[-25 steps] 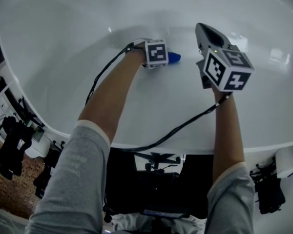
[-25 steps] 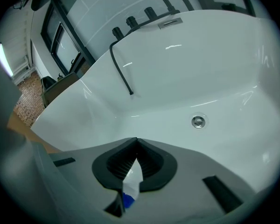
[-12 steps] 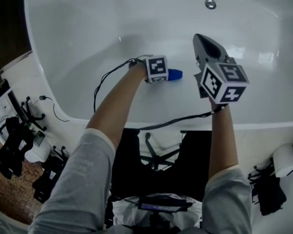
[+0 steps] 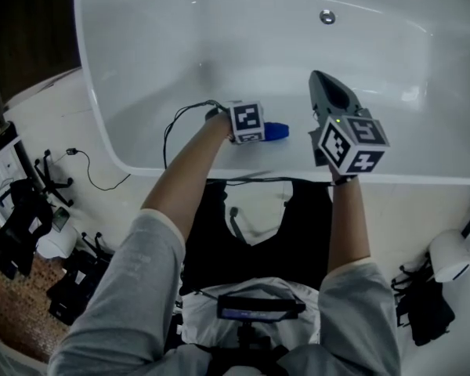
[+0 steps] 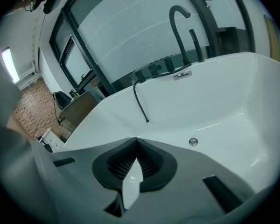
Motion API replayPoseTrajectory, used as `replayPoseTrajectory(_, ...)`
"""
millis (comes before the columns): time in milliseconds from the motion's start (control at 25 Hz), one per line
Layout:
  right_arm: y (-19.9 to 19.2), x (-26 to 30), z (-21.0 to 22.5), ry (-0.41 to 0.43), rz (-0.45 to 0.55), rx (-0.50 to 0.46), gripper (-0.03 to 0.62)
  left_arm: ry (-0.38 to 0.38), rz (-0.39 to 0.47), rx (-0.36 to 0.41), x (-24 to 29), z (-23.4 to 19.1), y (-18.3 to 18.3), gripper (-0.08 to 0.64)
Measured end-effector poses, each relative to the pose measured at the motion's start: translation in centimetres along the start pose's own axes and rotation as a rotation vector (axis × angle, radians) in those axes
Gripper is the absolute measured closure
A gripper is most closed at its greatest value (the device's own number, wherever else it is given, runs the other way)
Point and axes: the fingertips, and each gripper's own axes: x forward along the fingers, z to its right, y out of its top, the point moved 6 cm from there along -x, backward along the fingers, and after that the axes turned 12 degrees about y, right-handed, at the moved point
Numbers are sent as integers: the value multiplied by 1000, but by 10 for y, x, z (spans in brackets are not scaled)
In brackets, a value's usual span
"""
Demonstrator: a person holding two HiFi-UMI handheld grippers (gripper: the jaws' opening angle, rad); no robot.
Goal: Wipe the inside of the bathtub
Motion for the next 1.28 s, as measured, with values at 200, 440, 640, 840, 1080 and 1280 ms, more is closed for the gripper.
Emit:
replayPoseTrajectory(200, 4, -17, -18, 3, 6, 0, 583, 8, 10, 2, -18, 21, 5, 456)
replayPoseTrajectory(440, 10, -46, -52, 19, 11, -7, 583, 47, 37, -3, -44, 52, 9, 456)
replayPoseTrajectory(640, 16, -72, -73, 33, 15, -21, 583, 88, 146, 24, -67, 70, 28, 456)
replayPoseTrajectory(840, 25, -97, -87, 56, 22, -54, 583, 131, 153, 59, -77, 98, 33, 449)
replayPoseTrajectory(1080, 38, -123, -93, 93, 43, -85, 583, 372, 243, -164, -112, 98, 21, 448)
replayPoseTrajectory(1280, 52, -154, -89, 122, 61, -140, 583, 649, 385, -300, -177, 100, 35, 448)
